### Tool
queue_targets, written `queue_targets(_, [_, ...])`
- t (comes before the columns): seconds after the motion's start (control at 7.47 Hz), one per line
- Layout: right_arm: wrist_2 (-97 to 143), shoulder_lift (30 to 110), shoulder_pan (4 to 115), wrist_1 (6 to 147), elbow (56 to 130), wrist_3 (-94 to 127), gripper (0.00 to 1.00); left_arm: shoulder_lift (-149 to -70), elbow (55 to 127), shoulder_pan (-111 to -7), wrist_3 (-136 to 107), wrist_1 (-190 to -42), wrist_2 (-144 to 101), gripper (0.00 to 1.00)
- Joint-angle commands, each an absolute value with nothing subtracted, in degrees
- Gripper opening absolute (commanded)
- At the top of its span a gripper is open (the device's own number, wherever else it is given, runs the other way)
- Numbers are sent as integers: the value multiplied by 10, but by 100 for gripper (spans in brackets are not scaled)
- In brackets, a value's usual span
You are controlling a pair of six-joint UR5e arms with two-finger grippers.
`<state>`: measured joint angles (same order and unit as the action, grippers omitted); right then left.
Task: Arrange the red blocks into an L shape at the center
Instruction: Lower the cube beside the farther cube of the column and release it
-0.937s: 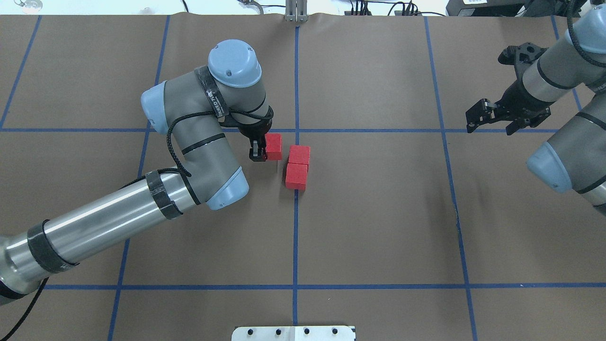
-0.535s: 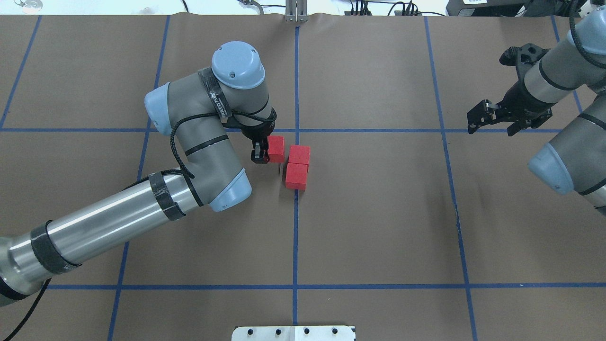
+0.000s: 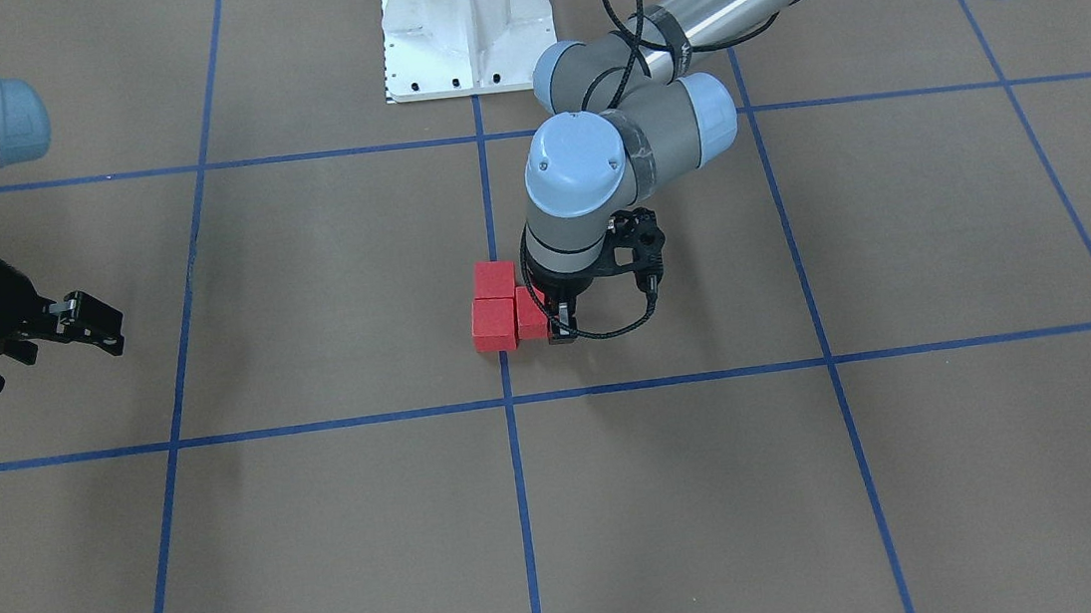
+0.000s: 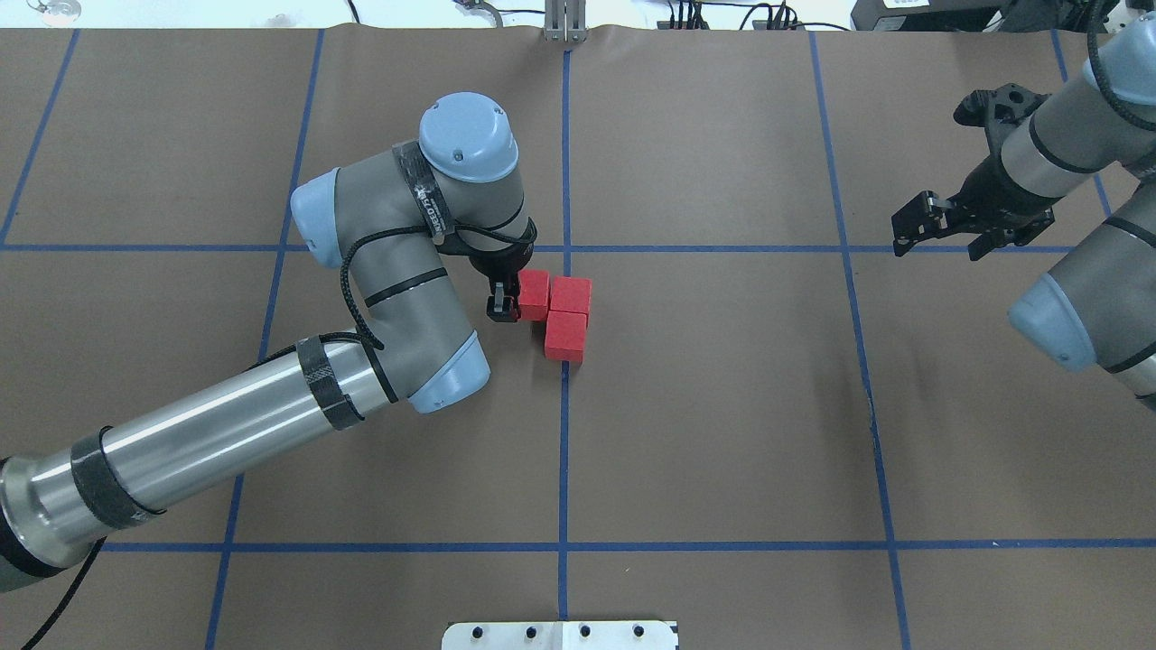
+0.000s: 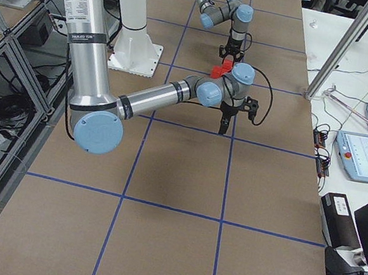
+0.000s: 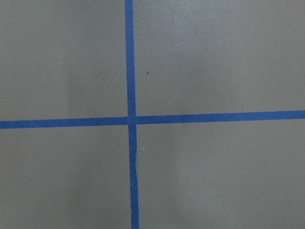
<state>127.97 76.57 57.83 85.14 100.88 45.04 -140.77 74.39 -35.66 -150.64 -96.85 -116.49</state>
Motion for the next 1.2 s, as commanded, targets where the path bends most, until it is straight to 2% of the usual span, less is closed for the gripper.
queue_targets(0.0, [1280, 766, 578, 852, 1008, 450, 100, -1415, 734, -356, -1506, -969, -1165, 0])
queue_targets(1.07, [1280, 766, 578, 852, 1010, 450, 100, -1415, 726, -352, -1506, -969, -1164, 0])
